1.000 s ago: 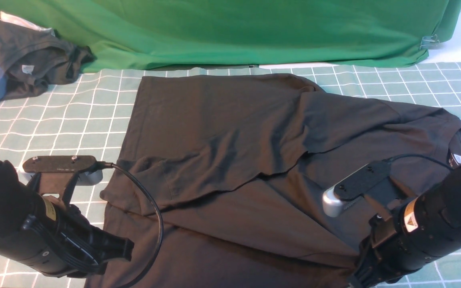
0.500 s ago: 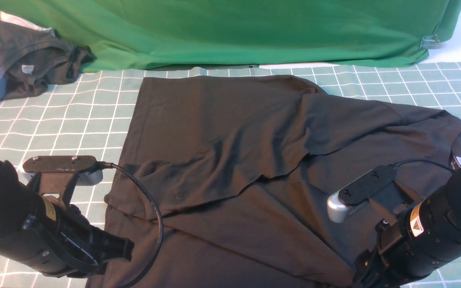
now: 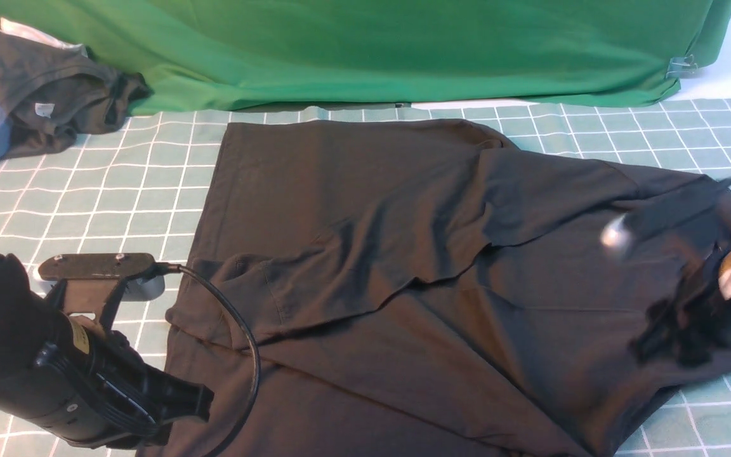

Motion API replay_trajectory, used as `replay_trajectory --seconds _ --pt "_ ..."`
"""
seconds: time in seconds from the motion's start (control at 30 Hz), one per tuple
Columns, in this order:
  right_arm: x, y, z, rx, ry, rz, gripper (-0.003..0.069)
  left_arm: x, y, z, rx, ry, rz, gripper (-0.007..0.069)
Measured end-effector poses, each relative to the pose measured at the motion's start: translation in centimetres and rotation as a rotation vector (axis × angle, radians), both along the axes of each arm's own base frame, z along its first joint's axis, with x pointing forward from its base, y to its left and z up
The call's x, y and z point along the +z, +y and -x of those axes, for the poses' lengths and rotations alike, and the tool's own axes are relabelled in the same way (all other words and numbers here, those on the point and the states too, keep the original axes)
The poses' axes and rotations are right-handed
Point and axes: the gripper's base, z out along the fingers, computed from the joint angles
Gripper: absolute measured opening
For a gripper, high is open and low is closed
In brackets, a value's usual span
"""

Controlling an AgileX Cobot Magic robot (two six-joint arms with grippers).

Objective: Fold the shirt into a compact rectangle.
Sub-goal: 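Grasp the near edge of the shirt at its hem and shoulder corners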

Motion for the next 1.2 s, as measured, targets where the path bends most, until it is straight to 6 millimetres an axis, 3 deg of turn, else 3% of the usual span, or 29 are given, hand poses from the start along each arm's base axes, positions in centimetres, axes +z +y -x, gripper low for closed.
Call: replay_trajectory --seconds 0.1,0.23,0.4,0.67,0.73,0.83,0.93,0.97,1.2 --pt "0.7 -2.0 -1.6 -0.076 -0.032 -0.05 0.0352 0.0 0.0 0.0 -0.004 -0.001 -0.001 0.0011" --pt "0.4 -2.4 -3.2 -0.046 -0.024 -0.057 0.043 0.0 0.0 0.0 -0.004 -0.005 0.0 0.0011" --pt "-1.8 -2.1 -5.0 -0.009 0.045 -0.035 0.0483 0.0 -0.1 0.0 -0.003 -0.002 0.006 0.0011" --pt "-5.7 -1.8 -6.2 0.003 0.169 -0.006 0.0479 0.0 -0.1 0.0 0.002 0.006 0.016 0.0011" --pt "-6.1 -1.8 -6.3 0.011 0.187 -0.001 0.0455 0.0 -0.1 0.0 0.001 0.005 0.016 0.0011" --pt "-6.7 -1.8 -6.3 0.02 0.209 0.006 0.0327 0.0 -0.1 0.1 0.0 0.006 0.017 0.0011" --pt "-6.7 -1.8 -6.3 0.022 0.21 0.007 0.011 0.0 -0.2 0.0 -0.001 0.005 0.017 0.0011" --pt "-6.7 -1.8 -6.2 0.022 0.213 0.007 0.0074 0.0 -0.2 0.0 -0.004 0.004 0.016 0.0011" --pt "-6.0 -2.0 -6.0 0.019 0.213 0.007 0.0031 0.0 -0.2 0.1 -0.023 0.002 0.015 0.0011"
